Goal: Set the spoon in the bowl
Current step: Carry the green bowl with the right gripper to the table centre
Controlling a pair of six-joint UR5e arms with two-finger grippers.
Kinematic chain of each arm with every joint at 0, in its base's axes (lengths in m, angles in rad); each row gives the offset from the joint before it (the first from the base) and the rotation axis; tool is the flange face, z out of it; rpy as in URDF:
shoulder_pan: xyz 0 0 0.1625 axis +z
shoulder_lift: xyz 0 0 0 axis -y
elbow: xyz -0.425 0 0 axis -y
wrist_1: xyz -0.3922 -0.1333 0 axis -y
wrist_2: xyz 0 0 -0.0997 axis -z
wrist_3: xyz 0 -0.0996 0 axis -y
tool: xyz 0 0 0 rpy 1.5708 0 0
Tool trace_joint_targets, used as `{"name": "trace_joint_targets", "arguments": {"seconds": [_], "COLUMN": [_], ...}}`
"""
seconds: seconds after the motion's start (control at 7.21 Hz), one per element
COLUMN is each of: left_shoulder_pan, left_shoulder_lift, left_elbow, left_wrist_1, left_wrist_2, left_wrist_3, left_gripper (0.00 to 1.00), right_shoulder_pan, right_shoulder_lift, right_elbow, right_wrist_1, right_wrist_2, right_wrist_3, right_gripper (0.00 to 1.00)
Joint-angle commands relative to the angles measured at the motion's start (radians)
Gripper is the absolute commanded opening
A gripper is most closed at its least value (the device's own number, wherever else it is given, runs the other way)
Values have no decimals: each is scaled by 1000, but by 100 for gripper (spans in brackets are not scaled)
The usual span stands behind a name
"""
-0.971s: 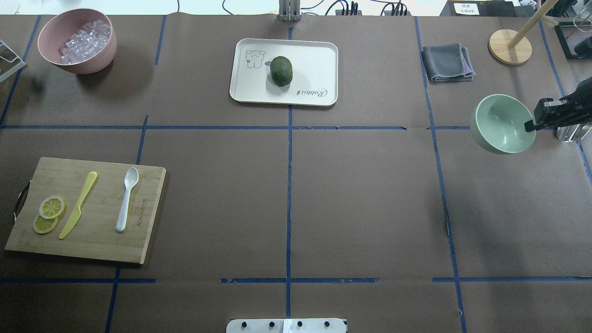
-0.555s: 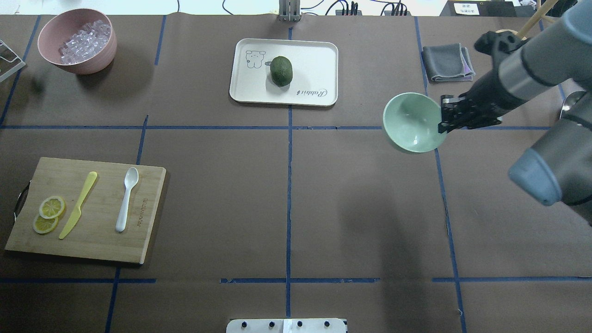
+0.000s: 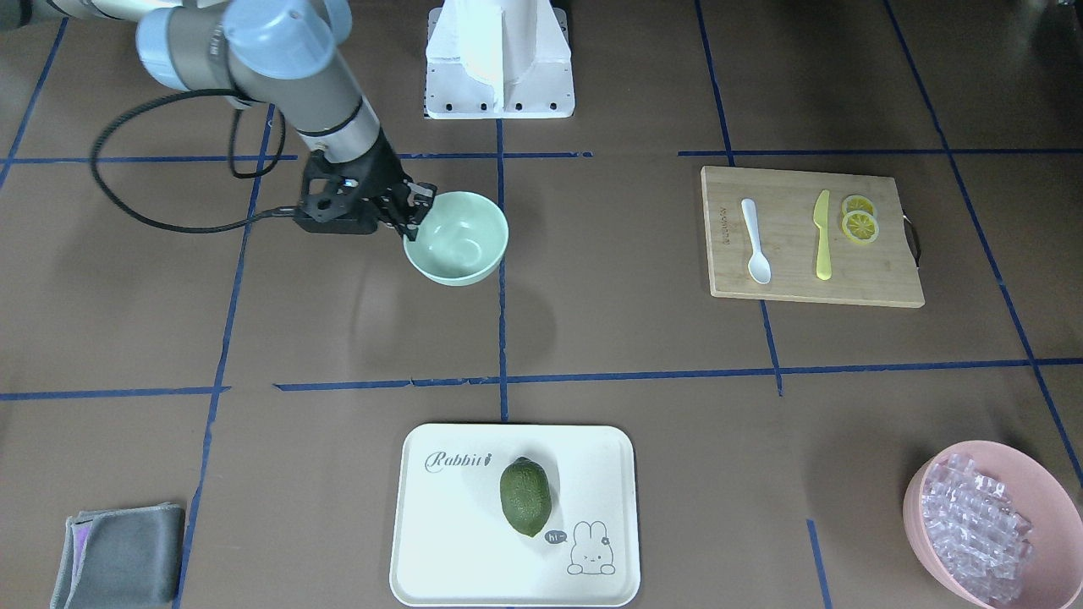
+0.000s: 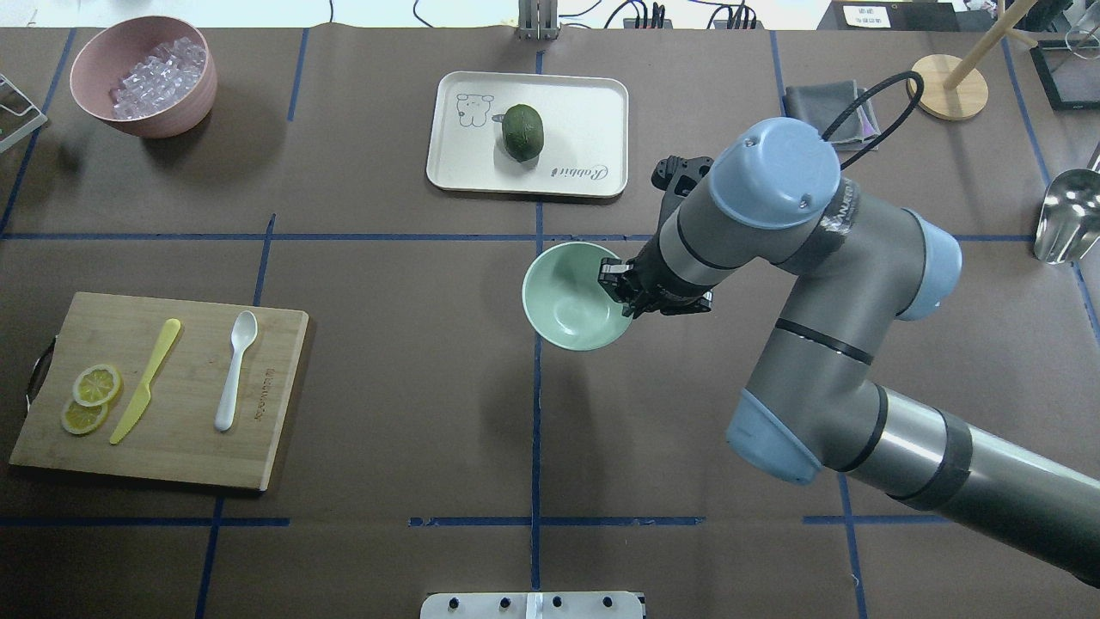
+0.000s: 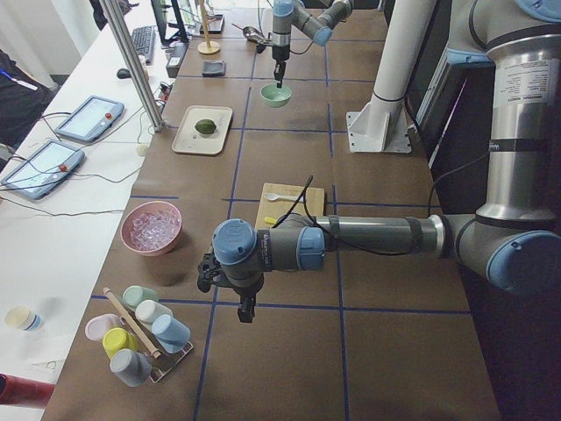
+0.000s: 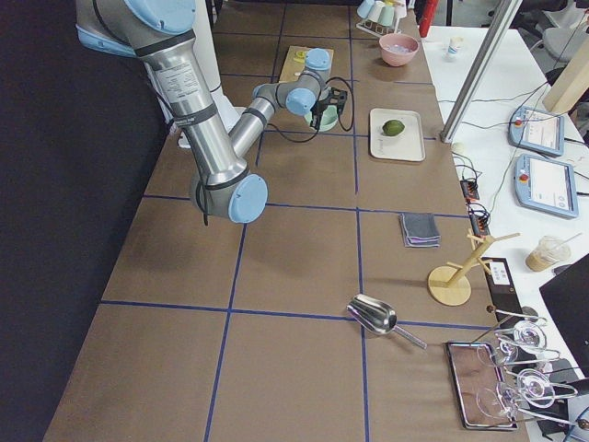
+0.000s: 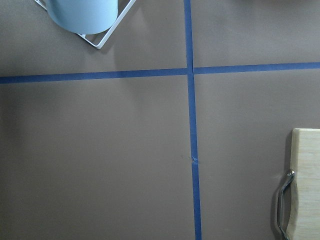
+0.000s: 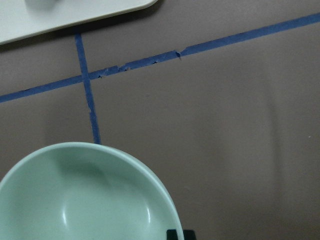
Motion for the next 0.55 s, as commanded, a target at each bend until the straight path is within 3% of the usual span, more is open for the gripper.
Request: {"name": "trace_joint_targets", "arguments": {"seconds": [0.0,0.42], "left_shoulder_pan": [0,0], "left_shoulder_lift": [0,0], "left_elbow": [-1,2], "left_wrist_1": [0,0], "left_wrist_2": [0,2], "left_wrist_3": [0,2], "left_gripper": [100,100], "right_shoulder_pan": [-43,-74], "right_shoulder_lift": [29,74], "right_elbow": [-52,-116], "right_wrist_1": [5,6], "right_wrist_2": [-42,-52], "right_wrist_3": [13,13], "right_gripper": [1,2]}}
